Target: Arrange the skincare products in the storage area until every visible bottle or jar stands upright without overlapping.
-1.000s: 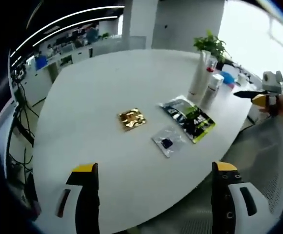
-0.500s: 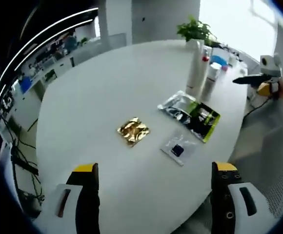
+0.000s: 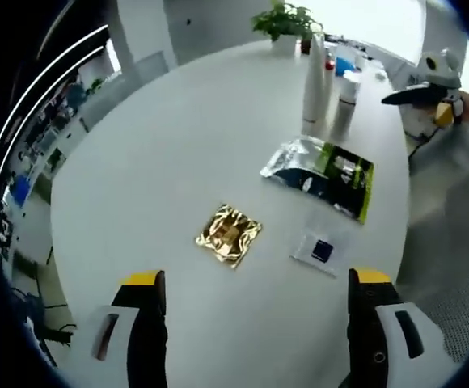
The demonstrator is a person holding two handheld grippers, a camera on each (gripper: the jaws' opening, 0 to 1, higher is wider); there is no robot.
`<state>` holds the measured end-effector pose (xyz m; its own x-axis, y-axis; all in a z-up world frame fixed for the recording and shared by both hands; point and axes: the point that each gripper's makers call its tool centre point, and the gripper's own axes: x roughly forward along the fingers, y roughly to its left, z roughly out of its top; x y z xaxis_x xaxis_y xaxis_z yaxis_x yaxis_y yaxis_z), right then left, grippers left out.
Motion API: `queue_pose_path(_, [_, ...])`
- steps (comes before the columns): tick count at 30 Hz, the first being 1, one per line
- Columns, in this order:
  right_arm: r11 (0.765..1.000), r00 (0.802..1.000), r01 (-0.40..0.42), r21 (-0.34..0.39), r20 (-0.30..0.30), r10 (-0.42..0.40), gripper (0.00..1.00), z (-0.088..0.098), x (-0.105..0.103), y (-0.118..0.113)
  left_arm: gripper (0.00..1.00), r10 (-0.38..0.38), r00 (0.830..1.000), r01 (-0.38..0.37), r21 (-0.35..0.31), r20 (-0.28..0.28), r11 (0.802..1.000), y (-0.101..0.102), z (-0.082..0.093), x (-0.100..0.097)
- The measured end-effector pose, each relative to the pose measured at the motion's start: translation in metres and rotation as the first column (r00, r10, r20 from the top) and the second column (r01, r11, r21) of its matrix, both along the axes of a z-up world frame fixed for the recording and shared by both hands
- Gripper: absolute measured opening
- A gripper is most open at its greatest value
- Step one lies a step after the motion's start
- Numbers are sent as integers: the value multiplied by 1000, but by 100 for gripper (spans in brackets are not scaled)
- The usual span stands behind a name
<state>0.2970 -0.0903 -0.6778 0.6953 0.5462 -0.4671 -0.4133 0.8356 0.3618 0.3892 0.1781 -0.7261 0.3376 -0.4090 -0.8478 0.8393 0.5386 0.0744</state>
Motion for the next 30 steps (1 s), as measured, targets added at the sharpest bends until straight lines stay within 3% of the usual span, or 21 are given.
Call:
queue_pose_path(14, [999, 999, 47, 16, -10, -47, 94, -1, 2, -7, 79, -165, 985, 168, 57, -44, 984, -9, -27, 43])
queue_pose_path(18, [998, 998, 61, 18, -12, -61, 93, -2, 3, -9, 74, -223, 973, 228, 86, -64, 970, -13, -35, 46])
queue_pose_path(30, [996, 996, 83, 13, -19, -83, 93, -4, 4, -13, 60, -274, 955, 289, 138, -114, 947, -17, -54, 55])
